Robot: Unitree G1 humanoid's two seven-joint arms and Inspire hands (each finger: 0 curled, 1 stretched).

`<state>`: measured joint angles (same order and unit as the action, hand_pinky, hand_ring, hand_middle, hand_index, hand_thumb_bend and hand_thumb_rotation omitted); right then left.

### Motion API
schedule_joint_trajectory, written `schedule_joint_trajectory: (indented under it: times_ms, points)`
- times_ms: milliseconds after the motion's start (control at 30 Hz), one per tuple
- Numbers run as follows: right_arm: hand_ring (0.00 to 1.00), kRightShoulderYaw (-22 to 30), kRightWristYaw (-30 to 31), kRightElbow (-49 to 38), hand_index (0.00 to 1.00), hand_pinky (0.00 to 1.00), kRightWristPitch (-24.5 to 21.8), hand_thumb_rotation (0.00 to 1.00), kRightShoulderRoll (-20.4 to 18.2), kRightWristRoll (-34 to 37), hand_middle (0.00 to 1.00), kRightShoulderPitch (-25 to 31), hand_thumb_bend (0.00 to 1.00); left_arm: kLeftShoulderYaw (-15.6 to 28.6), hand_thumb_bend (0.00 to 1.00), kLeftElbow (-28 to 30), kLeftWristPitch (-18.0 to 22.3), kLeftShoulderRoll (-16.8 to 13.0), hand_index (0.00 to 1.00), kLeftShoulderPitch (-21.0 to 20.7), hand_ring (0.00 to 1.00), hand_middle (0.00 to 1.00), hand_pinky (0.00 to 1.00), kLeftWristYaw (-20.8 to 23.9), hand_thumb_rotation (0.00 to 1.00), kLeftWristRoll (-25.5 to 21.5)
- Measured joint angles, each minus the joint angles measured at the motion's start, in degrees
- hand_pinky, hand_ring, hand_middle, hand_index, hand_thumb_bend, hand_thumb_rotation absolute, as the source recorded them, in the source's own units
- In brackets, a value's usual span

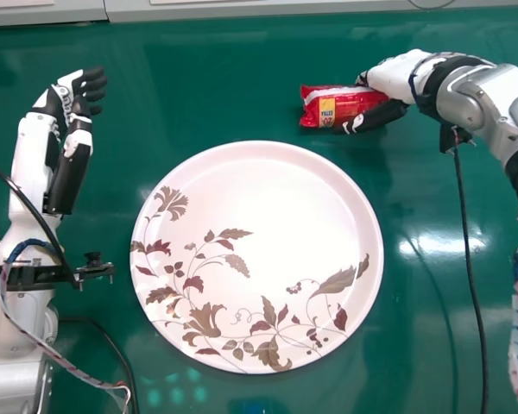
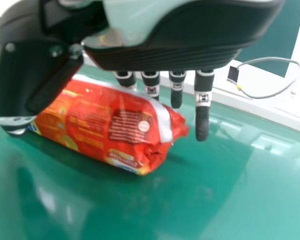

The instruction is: Pick up biscuit and place it in the plate

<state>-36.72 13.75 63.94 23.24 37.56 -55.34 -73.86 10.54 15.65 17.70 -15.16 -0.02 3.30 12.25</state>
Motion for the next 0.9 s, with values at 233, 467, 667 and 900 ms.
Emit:
schedule_joint_trajectory:
  times_ms: [233, 467, 667, 900]
  points:
    - [0.49, -3.0, -6.3, 0.4, 0.78, 0.36, 1.8, 0.00, 0.0, -2.8, 0.78, -0.4, 0.59, 0.3, 0.24, 0.2, 0.0, 0.0, 0.85, 0.5, 0.83, 0.84, 0.77, -0.1, 0.00, -0.5]
    - [0.43, -2.7, -14.1, 2.3, 0.52, 0.29, 5.3, 0.00, 0.0, -1.7, 0.52, -0.3, 0.50, 1.1, 0.25, 0.3, 0.1, -0.1, 0.85, 0.7, 0.82, 0.83, 0.76, -0.1, 0.00, -0.6]
    - [0.13, -3.3, -17.3, 2.7, 0.49, 0.09, 5.0, 0.00, -0.1, -2.5, 0.43, -0.3, 0.52, 1.2, 0.25, 0.8, 0.1, -0.1, 0.85, 0.8, 0.82, 0.83, 0.77, -0.1, 0.00, -0.6]
    - [0.11, -3.0, -19.8, 2.6, 0.49, 0.08, 6.4, 0.00, 0.0, -1.7, 0.44, -0.3, 0.52, 1.2, 0.25, 0.9, 0.1, -0.1, 0.85, 0.8, 0.82, 0.83, 0.76, -0.1, 0.02, -0.6]
